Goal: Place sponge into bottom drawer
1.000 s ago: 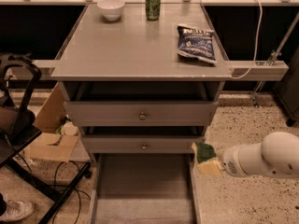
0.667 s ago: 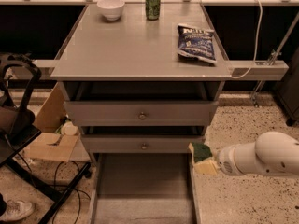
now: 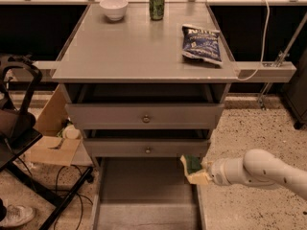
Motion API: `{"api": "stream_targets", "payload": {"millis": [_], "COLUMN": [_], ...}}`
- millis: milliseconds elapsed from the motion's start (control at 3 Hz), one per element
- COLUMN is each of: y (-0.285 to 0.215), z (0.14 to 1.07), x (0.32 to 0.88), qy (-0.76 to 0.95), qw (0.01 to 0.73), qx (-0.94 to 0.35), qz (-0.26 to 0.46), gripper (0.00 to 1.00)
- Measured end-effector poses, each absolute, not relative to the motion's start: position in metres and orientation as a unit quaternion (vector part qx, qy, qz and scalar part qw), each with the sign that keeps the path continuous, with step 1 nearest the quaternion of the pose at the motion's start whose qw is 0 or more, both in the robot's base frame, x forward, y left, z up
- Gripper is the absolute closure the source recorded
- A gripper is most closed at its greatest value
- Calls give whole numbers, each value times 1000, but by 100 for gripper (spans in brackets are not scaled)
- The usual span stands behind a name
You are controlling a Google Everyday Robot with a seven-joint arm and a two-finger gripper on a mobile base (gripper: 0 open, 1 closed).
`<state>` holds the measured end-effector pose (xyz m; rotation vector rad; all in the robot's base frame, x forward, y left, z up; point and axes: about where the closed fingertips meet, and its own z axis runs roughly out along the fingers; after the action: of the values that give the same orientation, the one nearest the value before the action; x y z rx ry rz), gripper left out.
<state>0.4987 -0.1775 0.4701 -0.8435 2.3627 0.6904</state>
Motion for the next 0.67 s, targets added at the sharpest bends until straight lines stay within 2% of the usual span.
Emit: {"api": "stream_targets", "payload": {"millis": [667], "y": [-166], "z": [343], "x": [466], "qy": [849], "qw": [251], "qx": [-301], "qz": [354], "gripper": [100]}}
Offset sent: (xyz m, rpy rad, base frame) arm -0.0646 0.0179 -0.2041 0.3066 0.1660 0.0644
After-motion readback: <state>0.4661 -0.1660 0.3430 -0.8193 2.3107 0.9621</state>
